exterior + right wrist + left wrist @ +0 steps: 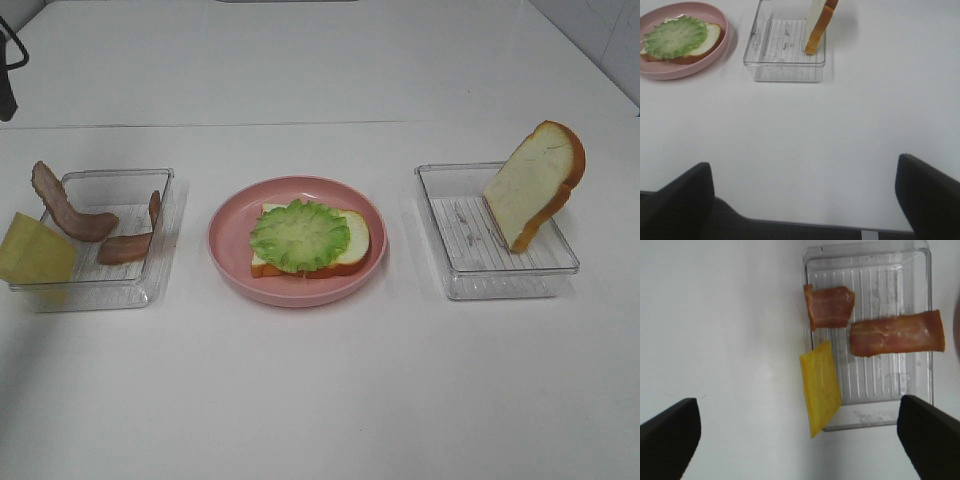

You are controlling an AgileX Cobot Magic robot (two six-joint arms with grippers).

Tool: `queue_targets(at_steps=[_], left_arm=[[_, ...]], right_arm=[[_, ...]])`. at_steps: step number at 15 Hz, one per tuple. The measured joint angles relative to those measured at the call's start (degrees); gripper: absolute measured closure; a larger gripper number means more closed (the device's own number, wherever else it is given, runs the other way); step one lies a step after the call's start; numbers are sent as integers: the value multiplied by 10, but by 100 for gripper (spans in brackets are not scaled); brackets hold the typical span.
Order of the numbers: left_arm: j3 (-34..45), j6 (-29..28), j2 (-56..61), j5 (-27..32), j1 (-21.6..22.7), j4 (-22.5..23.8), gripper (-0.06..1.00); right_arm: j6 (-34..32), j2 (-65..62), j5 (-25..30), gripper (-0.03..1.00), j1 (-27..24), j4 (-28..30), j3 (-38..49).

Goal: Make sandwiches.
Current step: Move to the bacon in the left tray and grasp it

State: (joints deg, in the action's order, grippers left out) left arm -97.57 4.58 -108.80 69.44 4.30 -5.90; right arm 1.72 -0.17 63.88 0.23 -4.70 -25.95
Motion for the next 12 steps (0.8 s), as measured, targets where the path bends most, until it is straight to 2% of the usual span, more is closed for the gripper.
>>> queue_targets(at_steps=[4,6,9,12], left_arm=[[-80,21,-107,0,4,-15,-5],[-111,26,-151,0,4,-38,-5],[-116,38,-200,0,4,-65,-2],[-116,40,-213,0,4,-69,-1]], right_arm=[[0,0,0,3,0,-1,0],[0,0,0,3,0,-1,0],[0,0,0,3,0,-1,0],[0,0,0,3,0,-2,0]])
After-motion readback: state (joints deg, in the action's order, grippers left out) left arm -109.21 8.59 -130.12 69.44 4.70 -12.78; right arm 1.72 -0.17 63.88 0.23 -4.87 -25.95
